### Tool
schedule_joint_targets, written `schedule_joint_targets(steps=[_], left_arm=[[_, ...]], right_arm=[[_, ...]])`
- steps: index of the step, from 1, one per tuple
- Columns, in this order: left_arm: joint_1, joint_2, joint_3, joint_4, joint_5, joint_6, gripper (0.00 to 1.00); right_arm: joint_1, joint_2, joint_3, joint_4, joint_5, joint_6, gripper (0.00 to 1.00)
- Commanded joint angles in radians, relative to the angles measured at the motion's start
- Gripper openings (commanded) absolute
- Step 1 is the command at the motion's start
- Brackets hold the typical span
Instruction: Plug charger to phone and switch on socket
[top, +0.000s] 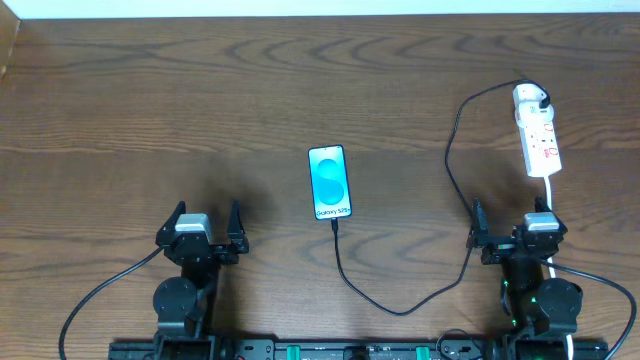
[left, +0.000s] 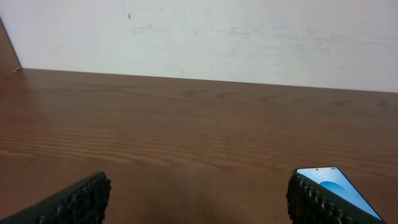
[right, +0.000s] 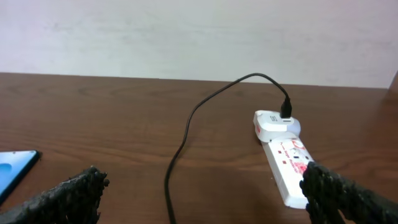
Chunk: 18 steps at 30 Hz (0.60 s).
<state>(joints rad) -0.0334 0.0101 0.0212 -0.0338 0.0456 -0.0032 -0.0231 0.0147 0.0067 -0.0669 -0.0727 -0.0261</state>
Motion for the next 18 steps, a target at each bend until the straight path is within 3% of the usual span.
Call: schedule_joint_targets(steps=[1,5,9,18], left_arm=[[0.005,-0.006,-0.017,-0.037,-0.024,-0.005,0.91],[0.005,-0.006,-0.017,-0.037,-0.024,-0.005,0.91],[0.005,-0.006,-0.017,-0.037,-0.024,-0.005,0.91],[0.005,-0.006,-0.017,-0.037,-0.024,-0.005,0.91]], right_arm=[[0.004,-0.010,-0.001,-0.005,-0.001,-0.068,0.99],[0.004,-0.010,-0.002,-0.003,-0.024,-0.109,0.99],[0.004,-0.010,-0.002,-0.005,0.011,-0.010,0.99],[0.043,-0.010,-0.002,-0.008,0.066,-0.005,0.99]])
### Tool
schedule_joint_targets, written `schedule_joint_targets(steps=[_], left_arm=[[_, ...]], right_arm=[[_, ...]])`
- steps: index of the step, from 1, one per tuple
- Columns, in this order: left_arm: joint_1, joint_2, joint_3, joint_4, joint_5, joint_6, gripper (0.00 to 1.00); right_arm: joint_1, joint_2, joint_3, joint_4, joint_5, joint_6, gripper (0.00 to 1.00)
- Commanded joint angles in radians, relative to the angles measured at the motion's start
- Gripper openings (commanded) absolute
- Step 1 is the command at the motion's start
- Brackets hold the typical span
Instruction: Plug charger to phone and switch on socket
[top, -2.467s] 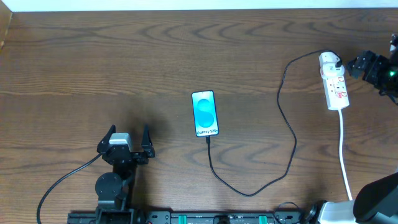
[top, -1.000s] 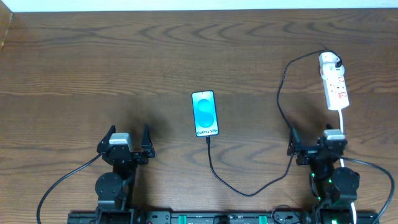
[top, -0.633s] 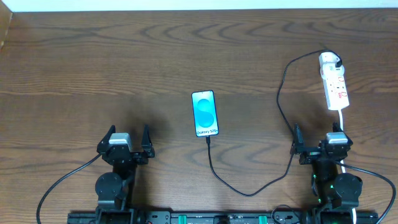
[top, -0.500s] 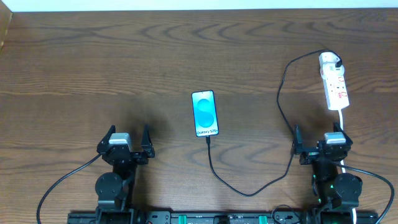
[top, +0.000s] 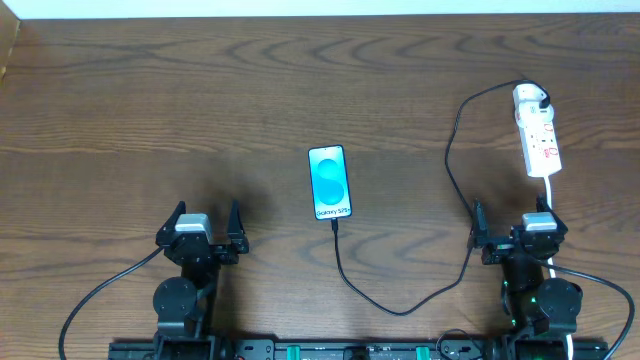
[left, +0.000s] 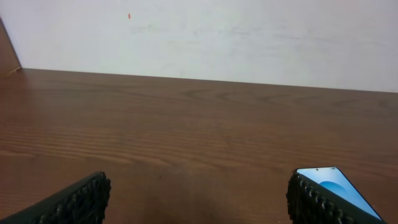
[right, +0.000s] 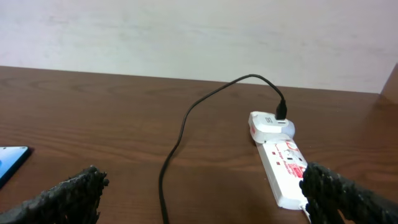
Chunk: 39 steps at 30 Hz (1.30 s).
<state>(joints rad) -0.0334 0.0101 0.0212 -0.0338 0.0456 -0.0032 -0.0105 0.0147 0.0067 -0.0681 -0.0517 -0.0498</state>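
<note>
A phone (top: 330, 183) with a lit blue screen lies flat mid-table, and the black charger cable (top: 400, 305) meets its near end. That cable loops right and up to a white adapter (top: 530, 97) plugged into the white socket strip (top: 541, 143). In the right wrist view the strip (right: 283, 167) lies ahead and to the right, with the cable (right: 174, 155) in front. My left gripper (top: 204, 226) stands open near the front edge, left of the phone (left: 333, 186). My right gripper (top: 520, 232) stands open just in front of the strip's near end. Neither holds anything.
The dark wooden table (top: 180, 100) ends at a pale wall along its far edge (left: 199, 79). The strip's own white lead (top: 552, 192) runs down past my right gripper. Both arm bases sit at the table's front edge.
The right wrist view has shifted slightly: the socket strip and cable now sit a little further left and higher in it. The overhead view shows no change and the left arm is still.
</note>
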Motion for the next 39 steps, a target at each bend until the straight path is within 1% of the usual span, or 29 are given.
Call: schedule_joint_targets(steps=[1,8,39], left_arm=[[0.005,-0.006,-0.017,-0.037,-0.024,-0.005,0.91],[0.005,-0.006,-0.017,-0.037,-0.024,-0.005,0.91],[0.005,-0.006,-0.017,-0.037,-0.024,-0.005,0.91]], right_arm=[[0.036,-0.010,-0.002,-0.007,0.050,0.019,0.99],[0.067,-0.010,-0.002,-0.007,0.061,0.019,0.99],[0.068,-0.010,-0.001,-0.006,0.075,0.045,0.99]])
